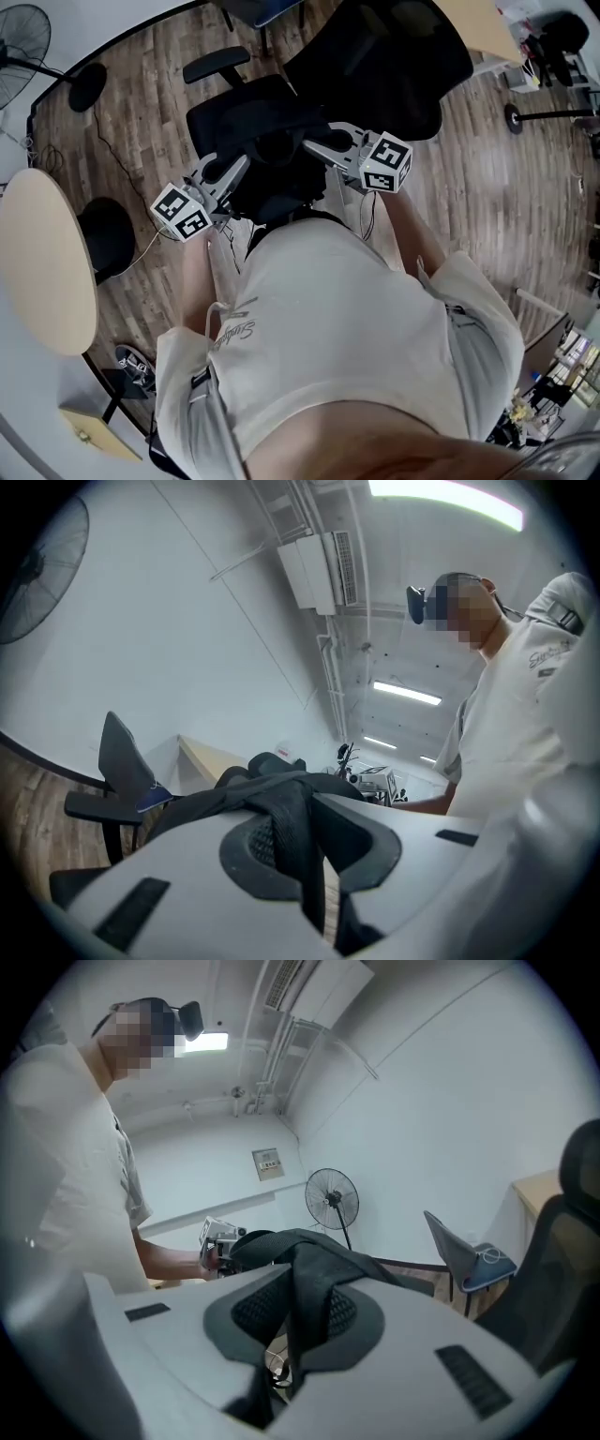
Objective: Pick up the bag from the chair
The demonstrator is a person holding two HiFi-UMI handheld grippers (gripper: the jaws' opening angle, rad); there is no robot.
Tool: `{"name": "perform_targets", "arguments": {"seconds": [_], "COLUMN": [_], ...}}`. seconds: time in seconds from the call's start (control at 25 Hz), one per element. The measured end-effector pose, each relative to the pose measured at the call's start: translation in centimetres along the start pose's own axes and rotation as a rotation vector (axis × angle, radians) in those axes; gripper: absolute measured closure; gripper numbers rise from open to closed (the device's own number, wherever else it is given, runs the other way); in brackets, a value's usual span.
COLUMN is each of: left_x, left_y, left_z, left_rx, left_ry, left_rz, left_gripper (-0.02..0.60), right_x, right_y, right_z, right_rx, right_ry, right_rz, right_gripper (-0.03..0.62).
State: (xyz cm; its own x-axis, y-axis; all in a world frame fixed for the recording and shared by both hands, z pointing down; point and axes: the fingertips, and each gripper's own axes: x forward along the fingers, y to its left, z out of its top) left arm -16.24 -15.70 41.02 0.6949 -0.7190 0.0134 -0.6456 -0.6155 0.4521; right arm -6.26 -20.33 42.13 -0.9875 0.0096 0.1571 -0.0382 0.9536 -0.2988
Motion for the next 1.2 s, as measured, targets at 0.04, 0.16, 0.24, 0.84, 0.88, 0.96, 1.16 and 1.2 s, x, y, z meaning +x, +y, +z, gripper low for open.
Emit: {"name": "perform_targets", "arguments": {"seconds": [0.04,0.16,0.24,0.84,0.88,0.96,1.16,1.2], "left_x": [0.0,0.1,0.1,0.1,0.0,-0.1,0.0,0.0], "left_y": [-0.1,-0.5,-0.8,-2.4,-2.4,-2.5,-2.4,-2.4], "left_z": [0.8,3.0,4.8,13.4,13.6,13.8,13.5,13.4], "left_rx": [0.017,0.061,0.09,0.25,0.255,0.265,0.265,0.261], "left_ry": [-0.009,-0.03,-0.048,-0.096,-0.097,-0.098,-0.091,-0.091], "left_rz": [-0.001,0.0,-0.001,0.024,0.024,0.023,0.019,0.019], "left_gripper": [0.535,0.535,0.535,0.535,0.535,0.535,0.535,0.535], "right_x": [0.1,0.0,0.0,0.8,0.8,0.9,0.8,0.8], "right_y": [0.0,0.3,0.5,1.2,1.4,1.6,1.6,1.6], "right_z": [0.9,3.3,5.2,13.5,13.7,13.9,13.5,13.4], "right_rx": [-0.024,-0.07,-0.096,-0.269,-0.273,-0.279,-0.277,-0.278], "right_ry": [-0.007,-0.03,-0.055,-0.13,-0.134,-0.14,-0.131,-0.129], "right_rz": [0.007,0.03,0.039,-0.007,-0.008,-0.009,-0.018,-0.019], "right_gripper": [0.566,0.566,0.566,0.568,0.568,0.568,0.568,0.568]}}
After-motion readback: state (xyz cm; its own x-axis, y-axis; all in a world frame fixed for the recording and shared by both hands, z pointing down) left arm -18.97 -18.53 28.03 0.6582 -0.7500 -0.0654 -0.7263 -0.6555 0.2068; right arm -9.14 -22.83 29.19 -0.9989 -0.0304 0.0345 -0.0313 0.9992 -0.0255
